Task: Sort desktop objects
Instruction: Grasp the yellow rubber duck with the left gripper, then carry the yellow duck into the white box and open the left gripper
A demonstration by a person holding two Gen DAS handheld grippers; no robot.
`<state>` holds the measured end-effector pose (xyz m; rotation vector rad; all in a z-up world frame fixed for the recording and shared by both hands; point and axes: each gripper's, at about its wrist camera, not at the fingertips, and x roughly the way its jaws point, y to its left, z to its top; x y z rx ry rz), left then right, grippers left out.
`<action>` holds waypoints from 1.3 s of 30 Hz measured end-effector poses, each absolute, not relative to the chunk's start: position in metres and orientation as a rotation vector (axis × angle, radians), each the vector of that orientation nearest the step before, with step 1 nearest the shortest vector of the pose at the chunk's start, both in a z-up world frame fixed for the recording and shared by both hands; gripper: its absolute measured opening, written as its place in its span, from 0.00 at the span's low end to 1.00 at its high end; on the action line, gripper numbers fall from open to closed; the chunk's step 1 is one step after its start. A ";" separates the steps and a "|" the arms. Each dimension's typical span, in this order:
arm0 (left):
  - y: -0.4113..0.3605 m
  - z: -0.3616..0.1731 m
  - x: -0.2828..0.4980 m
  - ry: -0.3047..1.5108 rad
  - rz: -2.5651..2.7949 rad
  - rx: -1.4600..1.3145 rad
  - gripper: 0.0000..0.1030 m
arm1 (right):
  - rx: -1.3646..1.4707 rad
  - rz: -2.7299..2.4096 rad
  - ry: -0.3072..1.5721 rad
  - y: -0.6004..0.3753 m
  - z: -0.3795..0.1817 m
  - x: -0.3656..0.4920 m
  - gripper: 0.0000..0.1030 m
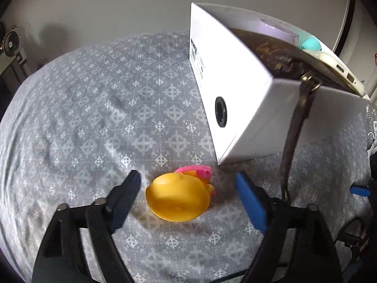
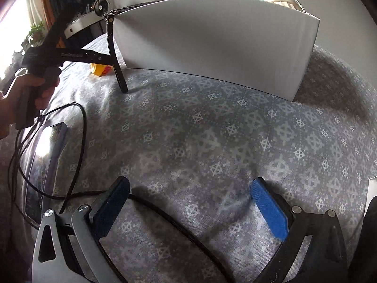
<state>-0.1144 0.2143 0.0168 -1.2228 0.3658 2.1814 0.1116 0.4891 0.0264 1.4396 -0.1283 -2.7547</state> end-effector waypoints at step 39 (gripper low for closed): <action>0.373 0.131 -0.165 0.385 2.345 -1.086 0.54 | 1.401 -2.790 -0.098 0.474 0.018 0.114 1.00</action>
